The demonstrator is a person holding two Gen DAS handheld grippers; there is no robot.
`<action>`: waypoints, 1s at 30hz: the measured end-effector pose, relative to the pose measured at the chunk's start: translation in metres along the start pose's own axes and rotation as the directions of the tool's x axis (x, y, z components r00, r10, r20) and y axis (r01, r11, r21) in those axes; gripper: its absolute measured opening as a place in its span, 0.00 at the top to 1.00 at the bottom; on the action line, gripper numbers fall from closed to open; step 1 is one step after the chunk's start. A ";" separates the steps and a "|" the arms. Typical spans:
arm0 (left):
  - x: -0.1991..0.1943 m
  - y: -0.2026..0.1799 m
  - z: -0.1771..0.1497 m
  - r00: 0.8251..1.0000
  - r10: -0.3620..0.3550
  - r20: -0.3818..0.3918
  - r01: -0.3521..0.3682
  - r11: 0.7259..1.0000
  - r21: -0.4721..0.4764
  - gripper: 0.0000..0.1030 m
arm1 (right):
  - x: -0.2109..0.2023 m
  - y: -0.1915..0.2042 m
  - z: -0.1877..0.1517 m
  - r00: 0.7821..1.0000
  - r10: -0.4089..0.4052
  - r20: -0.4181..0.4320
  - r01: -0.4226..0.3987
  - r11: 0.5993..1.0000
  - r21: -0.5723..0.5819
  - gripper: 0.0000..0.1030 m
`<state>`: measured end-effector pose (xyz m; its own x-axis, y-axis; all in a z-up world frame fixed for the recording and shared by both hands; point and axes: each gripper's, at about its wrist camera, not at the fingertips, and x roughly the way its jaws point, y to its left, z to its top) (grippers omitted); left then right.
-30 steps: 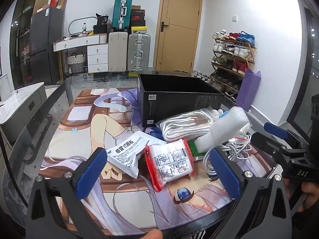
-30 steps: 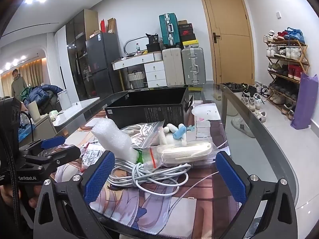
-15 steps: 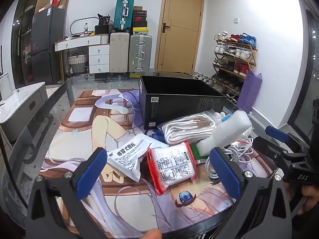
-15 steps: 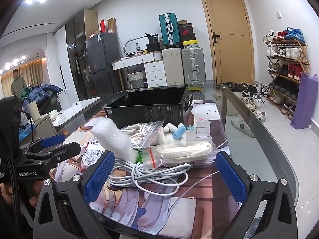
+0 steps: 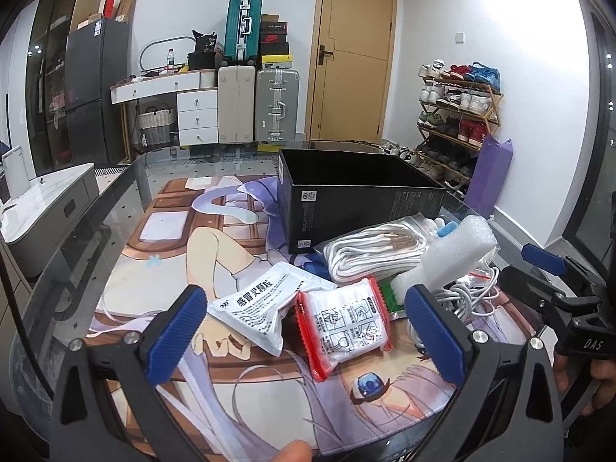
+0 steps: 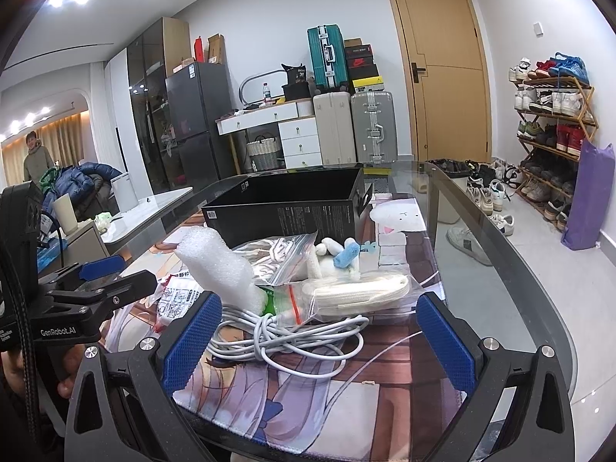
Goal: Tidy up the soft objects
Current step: 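Move the right gripper toward the white foam sleeve on the cables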
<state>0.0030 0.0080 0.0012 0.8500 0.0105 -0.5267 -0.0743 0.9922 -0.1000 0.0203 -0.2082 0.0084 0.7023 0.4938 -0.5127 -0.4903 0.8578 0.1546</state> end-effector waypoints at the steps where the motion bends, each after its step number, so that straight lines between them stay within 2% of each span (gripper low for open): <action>1: 0.001 0.000 0.000 1.000 -0.001 0.000 0.001 1.000 0.002 0.00 | 0.000 0.000 0.000 1.000 0.000 -0.001 0.000 1.000 0.000 0.00; 30: 0.007 0.010 0.001 0.999 -0.009 -0.031 0.009 1.000 0.026 0.00 | 0.002 0.017 0.006 1.000 -0.022 -0.023 0.021 0.999 -0.044 0.00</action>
<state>0.0091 0.0186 -0.0026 0.8341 -0.0018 -0.5516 -0.0528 0.9951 -0.0831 0.0167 -0.1922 0.0153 0.7010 0.4716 -0.5349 -0.4978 0.8607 0.1065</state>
